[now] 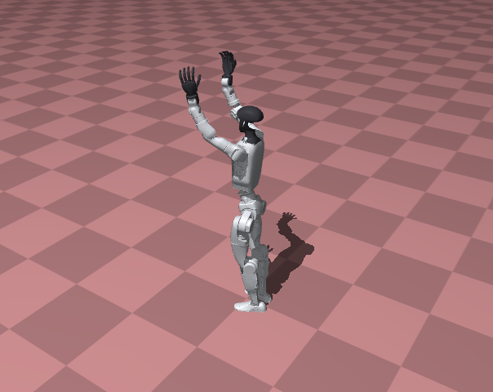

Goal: Upper body actions

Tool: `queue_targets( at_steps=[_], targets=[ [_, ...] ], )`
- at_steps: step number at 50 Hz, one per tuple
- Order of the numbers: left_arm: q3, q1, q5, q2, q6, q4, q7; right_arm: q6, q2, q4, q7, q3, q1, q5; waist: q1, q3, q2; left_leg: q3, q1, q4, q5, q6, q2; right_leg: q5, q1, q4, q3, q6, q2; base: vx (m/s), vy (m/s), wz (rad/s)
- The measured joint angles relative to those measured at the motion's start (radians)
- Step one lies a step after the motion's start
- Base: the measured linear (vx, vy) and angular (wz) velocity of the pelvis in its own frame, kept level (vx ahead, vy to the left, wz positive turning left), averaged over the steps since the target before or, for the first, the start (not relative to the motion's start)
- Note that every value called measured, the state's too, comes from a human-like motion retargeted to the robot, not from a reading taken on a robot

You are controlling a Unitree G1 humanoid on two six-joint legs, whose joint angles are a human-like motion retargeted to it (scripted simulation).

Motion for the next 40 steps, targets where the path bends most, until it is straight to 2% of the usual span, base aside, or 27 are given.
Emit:
queue_targets(
  at_steps=[8, 17, 23, 31, 35, 40],
  targets=[
    [0.007, 0.012, -0.046, 0.003, -0.026, 0.041, -0.016, -0.006, -0.005, 0.066, 0.0, -0.002, -0.007, 0.051, 0.018, 0.0, -0.001, 0.008, 0.019, -0.003, -0.006, 0.002, 0.003, -0.007, 0.016, 0.001, 0.006, -0.002, 0.012, 0.02, 0.0, -0.04],
    [0.042, 0.201, 0.056, 0.013, 0.0, 0.109, -0.018, 0.001, 0.045, 0.124, 0.058, -0.045, 0.199, -0.036, 0.024, -0.041, 0.003, 0.018, 0.044, -0.006, -0.006, 0.007, 0.003, -0.005, 0.038, -0.002, 0.009, -0.01, 0.022, 0.1, 0.02, -0.06],
    [0.163, 0.488, 0.167, 0.009, 0.027, 0.171, -0.045, 0.002, 0.17, 0.133, 0.125, -0.167, 0.504, -0.207, -0.013, -0.052, 0.012, 0.009, 0.079, 0.0, -0.003, 0.012, -0.003, -0.004, 0.083, -0.005, 0.0, -0.013, 0.024, 0.04, 0.05, 0.06],
    [0.349, 0.993, 0.318, -0.062, 0.098, 0.262, -0.132, -0.039, 0.356, 0.185, 0.222, -0.373, 1.016, -0.558, -0.036, -0.007, 0.014, -0.008, 0.138, 0.006, 0.003, 0.023, -0.013, -0.001, 0.15, -0.003, -0.015, -0.015, 0.023, -0.02, 0.01, 0.05],
    [0.439, 1.231, 0.337, -0.135, 0.13, 0.358, -0.197, 0.02, 0.448, 0.289, 0.311, -0.457, 1.225, -0.678, -0.045, 0.025, 0.01, -0.016, 0.15, 0.005, 0.009, 0.026, -0.019, 0.003, 0.164, -0.003, -0.021, -0.016, 0.018, -0.09, -0.04, 0.1],
    [0.573, 1.485, 0.289, -0.25, 0.282, 0.486, -0.335, 0.156, 0.515, 0.452, 0.423, -0.461, 1.447, -0.776, -0.065, 0.088, 0.006, -0.021, 0.168, 0.007, 0.014, 0.028, -0.023, 0.009, 0.183, -0.003, -0.027, -0.017, 0.013, -0.13, -0.02, 0.05]
  ],
)
